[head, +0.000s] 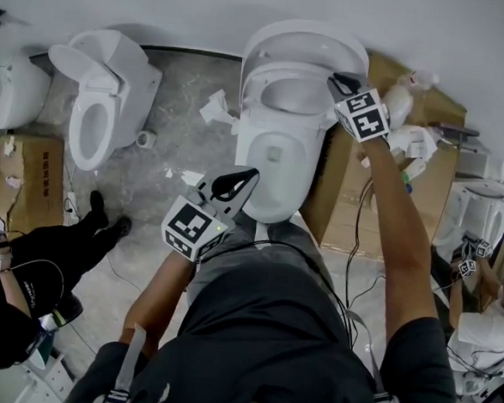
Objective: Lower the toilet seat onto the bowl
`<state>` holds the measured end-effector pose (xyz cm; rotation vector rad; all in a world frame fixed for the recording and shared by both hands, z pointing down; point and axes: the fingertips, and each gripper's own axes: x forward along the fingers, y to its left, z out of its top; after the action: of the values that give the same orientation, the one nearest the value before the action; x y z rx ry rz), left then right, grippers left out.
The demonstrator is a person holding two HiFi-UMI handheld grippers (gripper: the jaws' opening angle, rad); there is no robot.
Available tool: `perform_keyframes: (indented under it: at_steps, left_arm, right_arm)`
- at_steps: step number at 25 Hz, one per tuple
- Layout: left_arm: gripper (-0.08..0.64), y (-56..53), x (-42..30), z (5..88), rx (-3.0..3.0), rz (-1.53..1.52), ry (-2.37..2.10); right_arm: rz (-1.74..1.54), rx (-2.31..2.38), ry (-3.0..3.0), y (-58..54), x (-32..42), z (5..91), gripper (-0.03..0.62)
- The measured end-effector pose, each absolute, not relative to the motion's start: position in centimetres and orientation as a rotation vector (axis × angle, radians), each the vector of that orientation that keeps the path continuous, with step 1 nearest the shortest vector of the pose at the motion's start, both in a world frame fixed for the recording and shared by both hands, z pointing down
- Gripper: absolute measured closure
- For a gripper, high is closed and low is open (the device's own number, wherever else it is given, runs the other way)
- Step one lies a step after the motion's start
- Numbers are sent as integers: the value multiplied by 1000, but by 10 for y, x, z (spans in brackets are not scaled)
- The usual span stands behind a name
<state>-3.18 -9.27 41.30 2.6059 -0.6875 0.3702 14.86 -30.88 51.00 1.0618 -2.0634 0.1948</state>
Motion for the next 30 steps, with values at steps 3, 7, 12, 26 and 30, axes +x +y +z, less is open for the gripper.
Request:
perform_keyframes:
  at_steps: [3,7,12,26,30]
  left_arm:
    - [555,-95,-28,412,2615,368,-682]
    - [555,-99,-31,411,2606,360,-696]
    - [555,-97,-40,415,2600,367,-713]
    - [555,-94,-41,424,2588,380,-714]
    - [555,-95,-38,429,2579,378,-703]
  right_arm:
    - [222,1070,-2055,-305,149,511,541]
    - [220,1066,-2055,-294,147,507,548]
    - [232,1074,-2067,-273,143,505,548]
    - [268,1102,-2085,-220,131,504,548]
    - [273,1122,-2101,-209,126,503,548]
